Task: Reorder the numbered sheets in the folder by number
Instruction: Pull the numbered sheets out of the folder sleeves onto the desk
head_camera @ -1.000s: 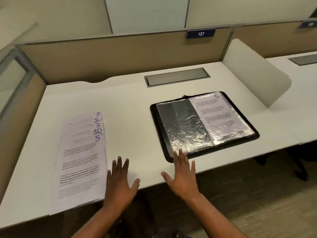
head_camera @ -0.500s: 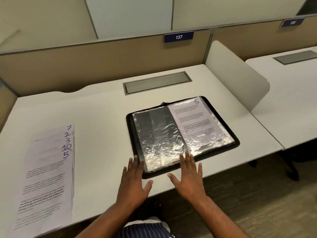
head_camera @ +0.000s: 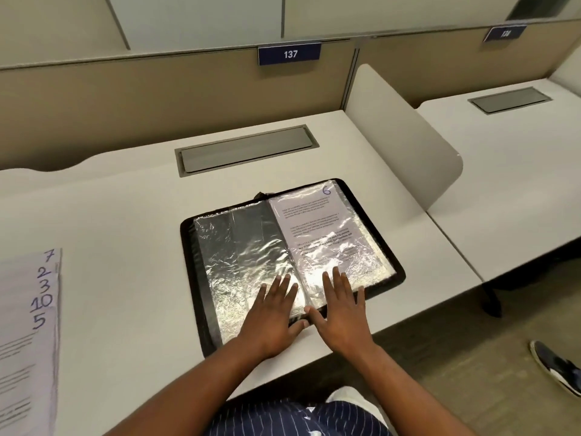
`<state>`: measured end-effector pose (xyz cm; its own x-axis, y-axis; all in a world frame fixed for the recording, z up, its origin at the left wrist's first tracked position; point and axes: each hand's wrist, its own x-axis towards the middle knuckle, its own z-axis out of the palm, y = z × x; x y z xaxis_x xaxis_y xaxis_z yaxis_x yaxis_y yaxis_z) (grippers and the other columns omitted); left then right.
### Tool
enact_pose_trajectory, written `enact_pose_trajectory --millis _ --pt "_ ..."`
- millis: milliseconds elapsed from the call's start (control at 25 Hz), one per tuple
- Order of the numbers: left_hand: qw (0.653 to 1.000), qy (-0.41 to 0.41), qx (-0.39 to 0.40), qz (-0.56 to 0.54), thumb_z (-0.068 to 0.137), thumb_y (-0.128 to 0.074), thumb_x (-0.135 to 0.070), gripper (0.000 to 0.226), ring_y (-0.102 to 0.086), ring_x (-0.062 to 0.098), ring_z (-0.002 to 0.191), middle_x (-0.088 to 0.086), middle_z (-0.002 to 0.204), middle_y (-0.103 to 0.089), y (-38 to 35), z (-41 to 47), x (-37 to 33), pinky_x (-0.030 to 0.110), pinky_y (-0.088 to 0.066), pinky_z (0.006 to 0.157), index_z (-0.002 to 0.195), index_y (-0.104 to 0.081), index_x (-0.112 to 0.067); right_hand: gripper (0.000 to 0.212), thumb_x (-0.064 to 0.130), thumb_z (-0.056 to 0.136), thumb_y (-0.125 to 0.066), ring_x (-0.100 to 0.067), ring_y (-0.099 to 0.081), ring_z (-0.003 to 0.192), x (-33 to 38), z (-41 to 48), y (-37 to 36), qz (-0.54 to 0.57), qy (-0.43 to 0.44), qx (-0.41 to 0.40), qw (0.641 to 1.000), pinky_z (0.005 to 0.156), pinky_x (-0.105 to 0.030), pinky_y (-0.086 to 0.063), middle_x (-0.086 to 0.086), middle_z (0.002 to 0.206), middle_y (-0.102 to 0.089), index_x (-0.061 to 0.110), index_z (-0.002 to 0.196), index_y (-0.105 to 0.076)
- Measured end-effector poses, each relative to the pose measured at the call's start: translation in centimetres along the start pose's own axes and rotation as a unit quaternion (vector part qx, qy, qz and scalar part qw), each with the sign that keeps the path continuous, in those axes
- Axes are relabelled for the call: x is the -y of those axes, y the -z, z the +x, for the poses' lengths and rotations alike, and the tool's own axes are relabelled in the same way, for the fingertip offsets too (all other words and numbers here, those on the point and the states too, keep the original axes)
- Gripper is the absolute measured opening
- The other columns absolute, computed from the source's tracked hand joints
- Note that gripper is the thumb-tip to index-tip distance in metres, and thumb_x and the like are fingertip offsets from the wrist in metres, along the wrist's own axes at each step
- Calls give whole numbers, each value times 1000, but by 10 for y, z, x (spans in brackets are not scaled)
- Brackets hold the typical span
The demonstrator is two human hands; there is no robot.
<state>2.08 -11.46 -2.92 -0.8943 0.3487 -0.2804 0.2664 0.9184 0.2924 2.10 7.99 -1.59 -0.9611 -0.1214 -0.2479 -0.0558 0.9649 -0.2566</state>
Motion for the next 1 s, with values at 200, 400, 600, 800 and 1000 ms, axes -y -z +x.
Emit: enact_pose_trajectory --millis 200,400,600,800,1000 --pt "998 59 34 9 98 -23 -72 87 25 15 152 0 167 20 -11 15 -10 41 15 124 162 7 -21 83 69 101 -21 -17 25 154 -43 35 3 -5 44 43 998 124 -53 15 0 167 27 24 163 11" --pt "970 241 19 -12 96 -18 -75 90 20 17 153 2 168 16 -13 13 -30 44 15 123 162 5 -18 83 72 100 -15 -17 24 154 -105 64 19 -27 123 60 990 124 -54 16 1 168 25 24 163 12" --pt "894 448 4 -5 95 -13 -76 94 12 27 155 10 169 7 3 -1 -32 55 10 123 162 -3 -11 91 77 89 -1 -17 22 155 -154 80 32 -28 166 75 983 123 -53 16 2 169 23 25 163 9" --pt "885 462 -52 6 98 -20 -71 88 9 29 156 11 169 4 5 1 -66 54 8 122 162 -6 -13 92 77 89 -2 -17 21 155 -175 73 43 -34 182 72 980 124 -51 15 1 169 19 24 164 5" --pt "948 299 -48 -99 98 -34 -69 87 5 20 156 0 169 6 -11 24 -96 39 0 126 163 -5 -18 92 78 89 -4 -18 21 155 -175 59 43 -19 179 64 982 125 -54 13 1 170 18 25 164 4"
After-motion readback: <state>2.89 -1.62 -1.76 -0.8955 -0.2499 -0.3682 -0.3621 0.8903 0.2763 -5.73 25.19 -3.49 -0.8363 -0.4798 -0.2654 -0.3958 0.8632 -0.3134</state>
